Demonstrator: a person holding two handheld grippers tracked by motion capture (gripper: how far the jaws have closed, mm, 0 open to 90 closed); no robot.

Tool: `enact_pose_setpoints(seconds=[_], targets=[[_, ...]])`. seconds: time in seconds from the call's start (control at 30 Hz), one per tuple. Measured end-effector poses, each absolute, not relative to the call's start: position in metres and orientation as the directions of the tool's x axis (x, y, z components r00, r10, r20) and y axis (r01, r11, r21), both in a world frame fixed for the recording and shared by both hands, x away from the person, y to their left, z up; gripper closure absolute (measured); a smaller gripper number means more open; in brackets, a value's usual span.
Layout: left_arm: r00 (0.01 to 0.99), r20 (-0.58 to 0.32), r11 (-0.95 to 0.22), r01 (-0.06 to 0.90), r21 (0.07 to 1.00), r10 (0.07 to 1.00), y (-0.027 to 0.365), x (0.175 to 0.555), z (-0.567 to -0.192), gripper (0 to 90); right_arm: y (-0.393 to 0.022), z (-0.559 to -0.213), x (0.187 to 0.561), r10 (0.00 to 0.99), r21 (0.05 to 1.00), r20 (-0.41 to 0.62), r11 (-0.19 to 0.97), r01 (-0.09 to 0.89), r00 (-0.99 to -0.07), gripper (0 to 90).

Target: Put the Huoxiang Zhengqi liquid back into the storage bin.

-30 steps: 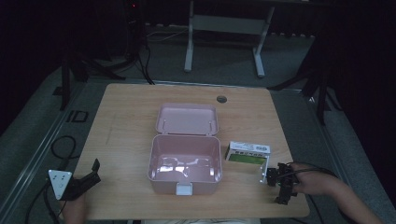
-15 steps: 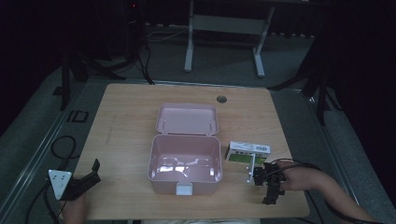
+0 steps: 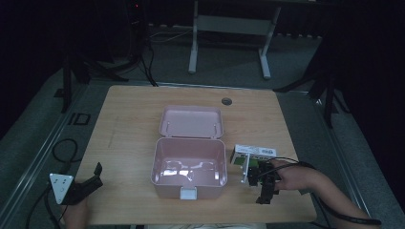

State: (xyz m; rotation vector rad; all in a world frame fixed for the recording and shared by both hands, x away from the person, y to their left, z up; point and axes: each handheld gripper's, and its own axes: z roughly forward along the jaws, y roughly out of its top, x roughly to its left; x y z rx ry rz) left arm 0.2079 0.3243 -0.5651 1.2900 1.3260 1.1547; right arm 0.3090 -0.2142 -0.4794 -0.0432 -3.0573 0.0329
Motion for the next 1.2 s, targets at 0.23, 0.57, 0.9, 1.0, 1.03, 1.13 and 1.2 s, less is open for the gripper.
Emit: enact_pose_setpoints(seconds=[0.23, 0.57, 0.9, 1.0, 1.03, 1.13, 1.2], targets=[[-0.020, -0.007, 0.009, 0.133, 0.991, 1.000, 0.324, 0.208, -0.565, 0.4, -0.204, -0.470, 0.306, -0.004, -0.017, 0.083, 1.000, -0.006, -0.997, 11.7], [-0.018, -0.007, 0.010, 0.134, 0.991, 1.000, 0.324, 0.208, -0.565, 0.4, -0.203, -0.451, 0.313, -0.014, -0.023, 0.042, 1.000, -0.015, -0.999, 11.3], [-0.016, -0.009, 0.011, 0.134, 0.991, 1.000, 0.325, 0.208, -0.565, 0.4, -0.208, -0.434, 0.332, 0.009, 0.009, 0.008, 1.000, 0.009, -1.000, 13.2], [-0.016, -0.009, 0.011, 0.135, 0.991, 1.000, 0.325, 0.208, -0.565, 0.4, -0.209, -0.430, 0.338, 0.016, 0.002, -0.007, 1.000, 0.016, -1.000, 13.2], [-0.016, -0.009, 0.011, 0.134, 0.991, 1.000, 0.325, 0.208, -0.565, 0.4, -0.210, -0.429, 0.340, 0.018, 0.005, -0.016, 1.000, 0.018, -1.000, 13.3], [-0.016, -0.009, 0.011, 0.134, 0.991, 1.000, 0.325, 0.208, -0.565, 0.4, -0.211, -0.426, 0.348, 0.037, 0.002, -0.028, 0.999, 0.037, -0.999, 13.8], [-0.016, -0.008, 0.010, 0.134, 0.991, 1.000, 0.325, 0.208, -0.565, 0.4, -0.214, -0.424, 0.355, 0.054, 0.000, -0.029, 0.999, 0.054, -0.998, 14.0]])
